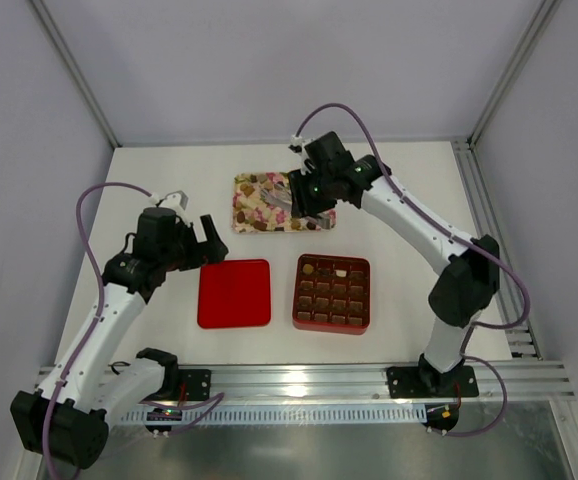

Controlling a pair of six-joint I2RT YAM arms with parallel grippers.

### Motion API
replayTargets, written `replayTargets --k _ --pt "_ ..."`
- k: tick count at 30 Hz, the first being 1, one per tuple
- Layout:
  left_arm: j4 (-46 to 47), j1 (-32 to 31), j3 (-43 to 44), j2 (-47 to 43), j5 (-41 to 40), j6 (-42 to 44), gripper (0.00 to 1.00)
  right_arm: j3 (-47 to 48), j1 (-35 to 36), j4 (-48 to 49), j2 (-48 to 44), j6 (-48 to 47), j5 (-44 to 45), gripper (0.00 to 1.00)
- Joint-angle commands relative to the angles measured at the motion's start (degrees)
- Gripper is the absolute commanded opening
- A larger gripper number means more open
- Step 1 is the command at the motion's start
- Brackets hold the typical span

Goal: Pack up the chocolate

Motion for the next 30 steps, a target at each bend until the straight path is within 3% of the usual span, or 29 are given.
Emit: replayTargets --k 1,9,30 --pt "0.6 0.1 1.3 -1.6 -2.2 0.4 1.0 8.6 0.4 1.7 5.8 -3.3 -1.1 0.46" --pt "0.5 0.2 1.1 -2.3 -3.0 0.3 1.0 18.4 2.2 2.5 18.4 -6.6 0.5 0.46" --pt "0.5 0.2 1.3 -1.9 -2.8 0.3 1.0 25.9 4.4 1.6 28.4 -9.1 8.9 0.47"
